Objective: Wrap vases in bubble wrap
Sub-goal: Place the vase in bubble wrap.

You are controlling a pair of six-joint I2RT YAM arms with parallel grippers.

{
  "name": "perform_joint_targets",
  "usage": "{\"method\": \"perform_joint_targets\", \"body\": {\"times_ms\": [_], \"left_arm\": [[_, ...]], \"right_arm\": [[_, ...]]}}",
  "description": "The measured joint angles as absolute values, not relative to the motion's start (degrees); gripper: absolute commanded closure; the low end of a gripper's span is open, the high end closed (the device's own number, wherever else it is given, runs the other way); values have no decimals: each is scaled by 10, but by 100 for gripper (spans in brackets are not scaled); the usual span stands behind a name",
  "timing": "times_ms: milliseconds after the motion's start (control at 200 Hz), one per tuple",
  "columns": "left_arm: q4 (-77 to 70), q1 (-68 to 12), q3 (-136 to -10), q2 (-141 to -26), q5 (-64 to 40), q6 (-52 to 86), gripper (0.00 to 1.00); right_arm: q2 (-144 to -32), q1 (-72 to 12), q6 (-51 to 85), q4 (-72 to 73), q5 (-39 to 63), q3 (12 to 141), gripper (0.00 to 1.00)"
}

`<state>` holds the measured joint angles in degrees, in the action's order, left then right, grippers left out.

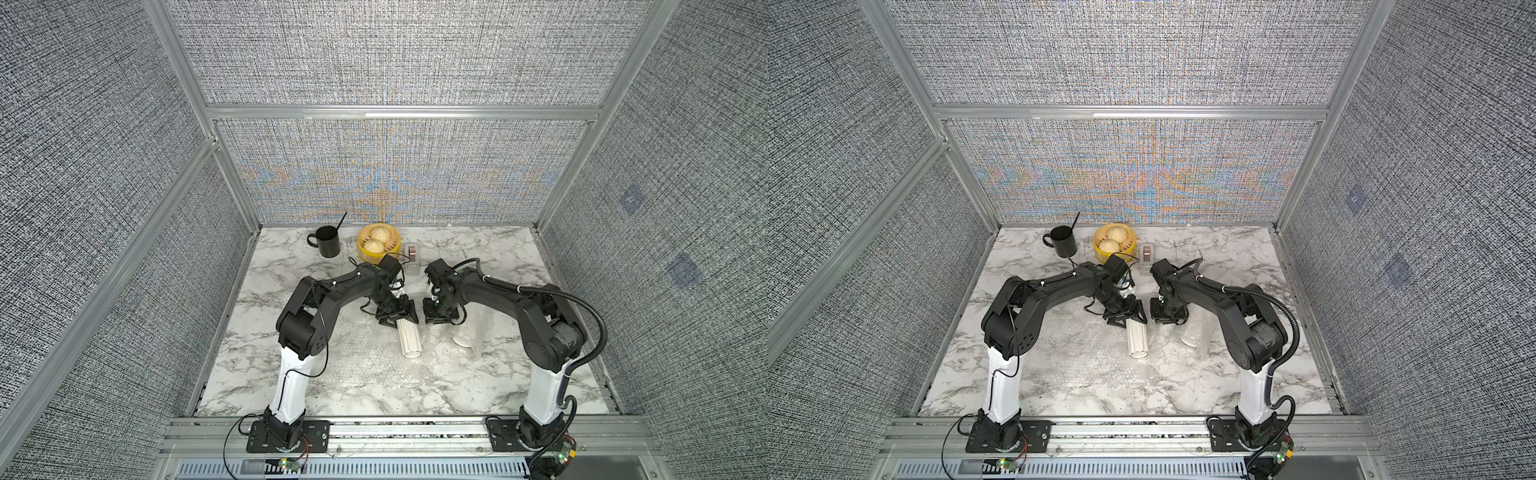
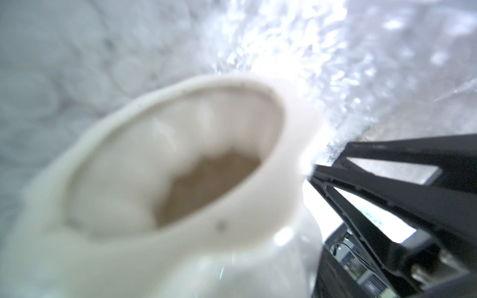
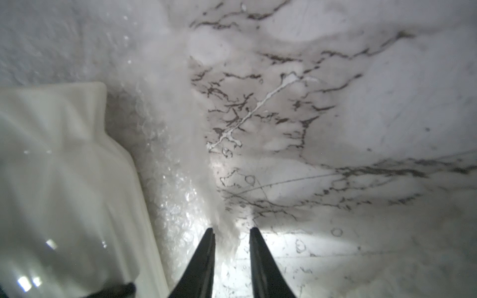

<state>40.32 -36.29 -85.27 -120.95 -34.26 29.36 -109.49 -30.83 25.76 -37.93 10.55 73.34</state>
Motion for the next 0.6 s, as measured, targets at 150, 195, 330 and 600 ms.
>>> {"method": "perform_joint_targets", "body": {"times_ms": [150,195,330,600], "left_arm": [[392,-363,-839,-1190,-313,295,27],[389,-364,-835,-1182,-301,299,27],[378,-373,-823,-1167,-272,311,27],[374,-392,-835,-1172,-239,332,35]], "right_arm": [[-1082,-308,258,-369,113,722,83],[-1077,-308,258,-365,116,720,84],[-1077,-304,262,-353,129,716,89],[-1082,-302,268,-331,140,703,99]]}}
